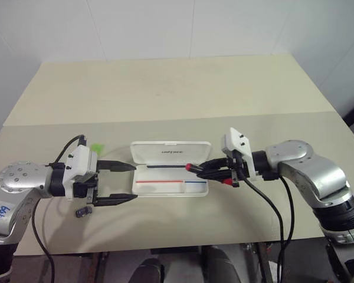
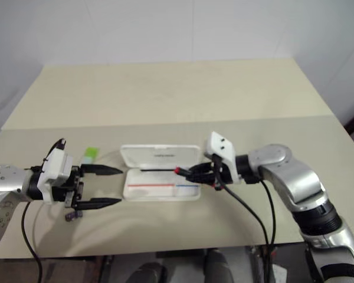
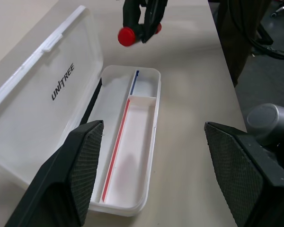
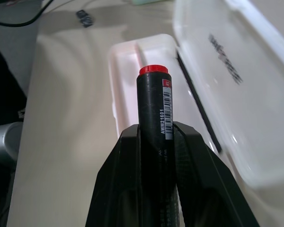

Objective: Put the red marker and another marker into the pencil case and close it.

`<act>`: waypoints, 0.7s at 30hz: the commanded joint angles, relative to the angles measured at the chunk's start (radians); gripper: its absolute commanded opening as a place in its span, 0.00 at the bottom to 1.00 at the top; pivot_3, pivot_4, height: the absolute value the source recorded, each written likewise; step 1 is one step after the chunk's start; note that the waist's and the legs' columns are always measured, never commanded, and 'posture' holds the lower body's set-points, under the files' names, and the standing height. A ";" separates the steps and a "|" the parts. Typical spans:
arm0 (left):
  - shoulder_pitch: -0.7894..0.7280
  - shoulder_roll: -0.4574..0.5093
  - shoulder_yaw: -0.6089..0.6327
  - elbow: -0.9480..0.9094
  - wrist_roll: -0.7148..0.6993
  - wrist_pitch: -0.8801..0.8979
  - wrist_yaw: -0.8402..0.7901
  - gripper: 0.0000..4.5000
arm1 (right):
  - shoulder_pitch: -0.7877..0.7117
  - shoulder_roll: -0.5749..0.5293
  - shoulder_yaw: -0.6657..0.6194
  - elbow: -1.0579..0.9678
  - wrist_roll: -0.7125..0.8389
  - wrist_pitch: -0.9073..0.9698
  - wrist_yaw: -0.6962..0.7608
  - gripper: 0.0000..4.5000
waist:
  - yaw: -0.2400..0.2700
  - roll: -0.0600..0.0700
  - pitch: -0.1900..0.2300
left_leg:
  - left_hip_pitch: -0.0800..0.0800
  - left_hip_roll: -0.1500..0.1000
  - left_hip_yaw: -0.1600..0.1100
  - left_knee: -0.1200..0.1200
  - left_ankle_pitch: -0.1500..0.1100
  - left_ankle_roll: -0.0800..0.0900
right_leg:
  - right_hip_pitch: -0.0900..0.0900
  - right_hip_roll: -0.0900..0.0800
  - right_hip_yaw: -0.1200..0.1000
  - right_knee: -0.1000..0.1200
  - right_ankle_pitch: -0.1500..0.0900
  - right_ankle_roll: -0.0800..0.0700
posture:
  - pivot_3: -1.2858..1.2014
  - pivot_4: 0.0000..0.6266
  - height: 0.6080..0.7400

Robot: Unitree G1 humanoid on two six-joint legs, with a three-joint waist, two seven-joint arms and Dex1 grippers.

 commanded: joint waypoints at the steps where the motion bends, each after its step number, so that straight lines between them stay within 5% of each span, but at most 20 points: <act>1: 0.005 0.018 0.033 -0.039 -0.006 0.002 0.011 0.80 | -0.034 0.034 0.037 0.001 -0.026 -0.055 0.019 0.13 | -0.001 0.000 0.000 | 0.000 0.000 0.000 0.000 0.000 0.000 | 0.000 0.000 0.000 0.000 0.000 0.000 | 0.52 0.24 1.00; 21: 0.029 0.018 0.056 -0.060 -0.002 0.005 0.047 0.80 | -0.166 0.292 0.174 0.277 -0.220 -0.342 0.074 0.13 | -0.009 0.000 0.000 | 0.000 0.003 0.001 0.000 -0.001 -0.003 | -0.002 0.004 0.000 0.001 0.001 -0.002 | 0.52 0.24 1.00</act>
